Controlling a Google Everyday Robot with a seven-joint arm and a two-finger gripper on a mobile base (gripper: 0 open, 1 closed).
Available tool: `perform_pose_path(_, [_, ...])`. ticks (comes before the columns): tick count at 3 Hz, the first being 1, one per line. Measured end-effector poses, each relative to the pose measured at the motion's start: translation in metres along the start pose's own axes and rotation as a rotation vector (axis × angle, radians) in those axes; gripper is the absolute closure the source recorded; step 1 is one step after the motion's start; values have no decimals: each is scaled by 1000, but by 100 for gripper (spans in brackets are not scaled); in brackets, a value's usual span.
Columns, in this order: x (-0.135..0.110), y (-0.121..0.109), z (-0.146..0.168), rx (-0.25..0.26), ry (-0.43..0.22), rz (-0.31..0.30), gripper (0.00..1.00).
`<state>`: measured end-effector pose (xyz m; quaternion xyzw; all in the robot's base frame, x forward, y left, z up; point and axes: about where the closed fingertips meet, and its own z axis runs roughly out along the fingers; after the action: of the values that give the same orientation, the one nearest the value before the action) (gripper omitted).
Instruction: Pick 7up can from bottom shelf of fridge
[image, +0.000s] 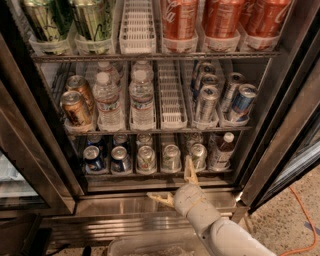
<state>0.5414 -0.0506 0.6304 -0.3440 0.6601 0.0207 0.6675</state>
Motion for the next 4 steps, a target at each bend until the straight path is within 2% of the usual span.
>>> perform_pose_path(1, [5, -11, 5, 109, 26, 50, 0])
perform_pose_path(2, [20, -26, 1, 233, 81, 87, 0])
perform_pose_path(3, [32, -33, -6, 284, 124, 103, 0])
perform_pose_path(4, [32, -33, -6, 284, 124, 103, 0])
